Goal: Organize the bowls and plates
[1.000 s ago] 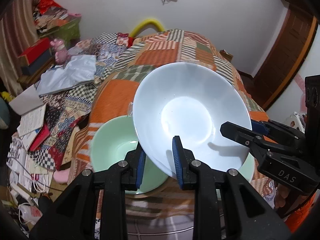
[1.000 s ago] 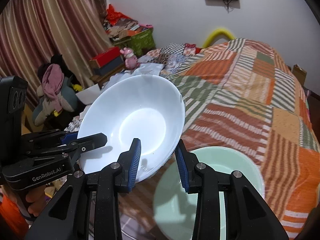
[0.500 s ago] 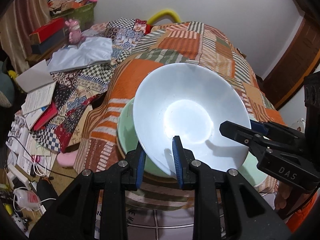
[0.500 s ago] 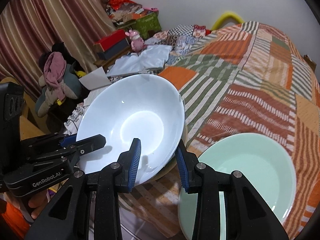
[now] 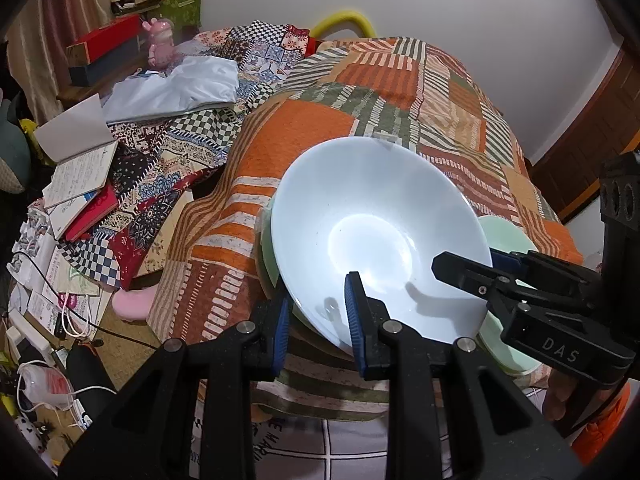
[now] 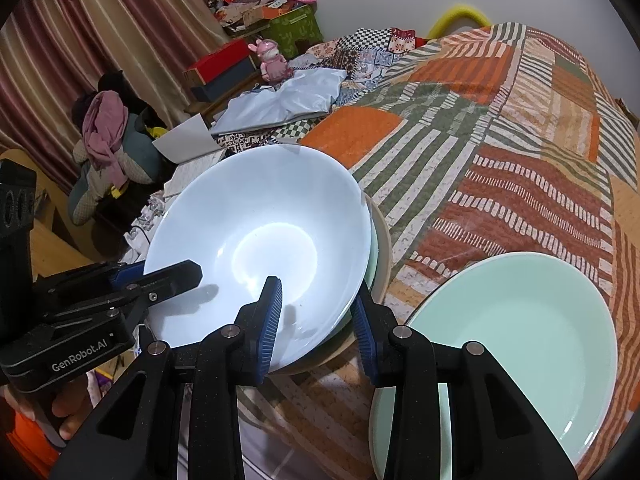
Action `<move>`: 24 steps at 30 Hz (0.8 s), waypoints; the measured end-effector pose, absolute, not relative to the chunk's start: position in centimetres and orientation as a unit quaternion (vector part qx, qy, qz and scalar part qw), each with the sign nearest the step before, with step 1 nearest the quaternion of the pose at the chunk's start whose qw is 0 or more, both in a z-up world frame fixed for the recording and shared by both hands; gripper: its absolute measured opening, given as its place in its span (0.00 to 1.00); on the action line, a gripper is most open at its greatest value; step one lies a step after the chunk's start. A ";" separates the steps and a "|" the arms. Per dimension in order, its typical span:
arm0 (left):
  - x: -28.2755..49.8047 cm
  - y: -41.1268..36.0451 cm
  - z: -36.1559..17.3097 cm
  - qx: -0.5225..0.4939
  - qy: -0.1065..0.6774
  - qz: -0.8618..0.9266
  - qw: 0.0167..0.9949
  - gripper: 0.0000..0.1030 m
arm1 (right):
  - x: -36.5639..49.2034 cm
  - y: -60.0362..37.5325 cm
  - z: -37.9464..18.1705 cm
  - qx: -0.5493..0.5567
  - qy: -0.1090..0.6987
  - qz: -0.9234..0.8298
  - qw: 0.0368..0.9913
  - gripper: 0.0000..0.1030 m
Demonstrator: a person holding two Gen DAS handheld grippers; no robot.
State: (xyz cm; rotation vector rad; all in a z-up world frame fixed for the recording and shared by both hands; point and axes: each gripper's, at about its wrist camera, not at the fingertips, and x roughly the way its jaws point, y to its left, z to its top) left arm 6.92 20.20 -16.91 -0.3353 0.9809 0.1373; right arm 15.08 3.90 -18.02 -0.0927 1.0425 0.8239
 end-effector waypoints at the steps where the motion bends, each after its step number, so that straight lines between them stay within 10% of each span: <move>1: 6.9 20.2 -16.9 -0.160 0.468 0.067 0.867 0.25 | 15.1 3.9 -18.1 -0.043 0.485 0.382 0.785 0.31; 24: 6.7 21.1 -16.3 -0.125 0.453 0.095 0.877 0.25 | 15.9 2.1 -16.8 -0.039 0.460 0.377 0.803 0.32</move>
